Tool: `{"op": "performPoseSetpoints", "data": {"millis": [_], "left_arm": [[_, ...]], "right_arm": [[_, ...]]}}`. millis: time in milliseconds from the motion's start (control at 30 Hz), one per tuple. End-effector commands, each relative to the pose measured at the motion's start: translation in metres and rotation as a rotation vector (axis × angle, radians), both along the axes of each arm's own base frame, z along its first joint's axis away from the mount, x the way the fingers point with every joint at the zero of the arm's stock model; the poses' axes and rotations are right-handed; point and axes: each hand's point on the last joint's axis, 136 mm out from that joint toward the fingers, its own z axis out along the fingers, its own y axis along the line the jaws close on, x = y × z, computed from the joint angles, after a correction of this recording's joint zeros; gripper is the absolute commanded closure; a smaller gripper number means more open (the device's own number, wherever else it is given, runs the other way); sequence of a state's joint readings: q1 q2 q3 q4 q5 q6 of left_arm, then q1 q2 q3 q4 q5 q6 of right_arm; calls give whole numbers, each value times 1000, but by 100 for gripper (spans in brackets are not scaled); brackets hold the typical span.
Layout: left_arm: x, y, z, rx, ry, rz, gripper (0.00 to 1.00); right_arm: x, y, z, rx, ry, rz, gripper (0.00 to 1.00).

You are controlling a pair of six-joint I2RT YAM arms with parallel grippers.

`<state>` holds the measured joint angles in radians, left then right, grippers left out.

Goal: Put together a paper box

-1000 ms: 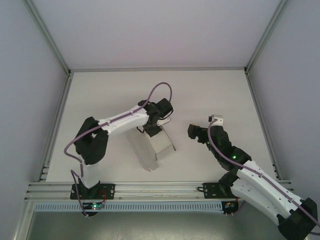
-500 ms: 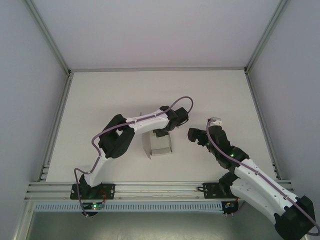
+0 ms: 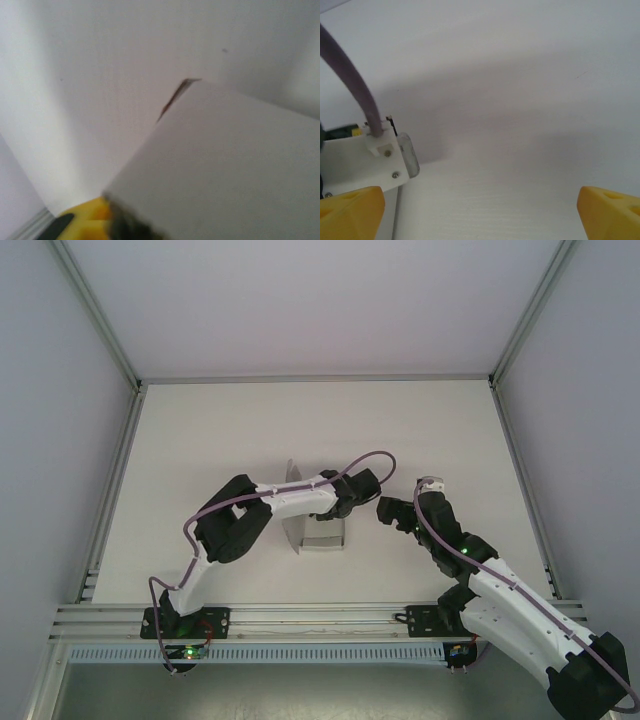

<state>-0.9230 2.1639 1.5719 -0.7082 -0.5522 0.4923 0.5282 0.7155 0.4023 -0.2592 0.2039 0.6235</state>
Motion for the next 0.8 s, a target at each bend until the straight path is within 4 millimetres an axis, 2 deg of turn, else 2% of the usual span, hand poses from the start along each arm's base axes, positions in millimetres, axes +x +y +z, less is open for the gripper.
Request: {"op": "performPoseSetpoints", "data": {"millis": [0,100,133,200,333,400,433,467,533,600,633,700,767], "left_arm": [[12,-24,42,-169,-84,3,59],[10,-33,71,-249,-85,-10,49],[10,-35,80,-266,-84,-12,48],[9,-36,92,-276,-96,-21,40],[12,-30,108,-283,-139,12,39],[10,-28,122,-339,-163,52,38],[8,-27,132,-386,-175,79,31],[5,-25,146,-446,-190,110,16],[-4,-19,177,-580,-212,187,11],[-8,-3,207,-706,-281,303,0],[-11,11,219,-746,-321,365,0],[-15,48,237,-797,-435,513,0],[-23,90,244,-850,-514,670,0]], "right_arm": [[-2,1,-5,12,11,10,2],[-3,2,-4,16,10,17,2],[-3,3,-4,18,9,19,2],[-4,3,-6,17,16,22,2],[-5,3,-8,20,20,25,2],[-5,2,-8,12,18,21,2],[-4,1,-8,6,21,21,2],[-3,1,-8,2,21,20,2],[-1,2,-9,-11,32,21,2],[2,1,-13,-33,51,13,5],[3,2,-16,-46,64,13,8],[6,2,-20,-69,88,11,14],[10,4,-23,-86,108,10,16]]}}
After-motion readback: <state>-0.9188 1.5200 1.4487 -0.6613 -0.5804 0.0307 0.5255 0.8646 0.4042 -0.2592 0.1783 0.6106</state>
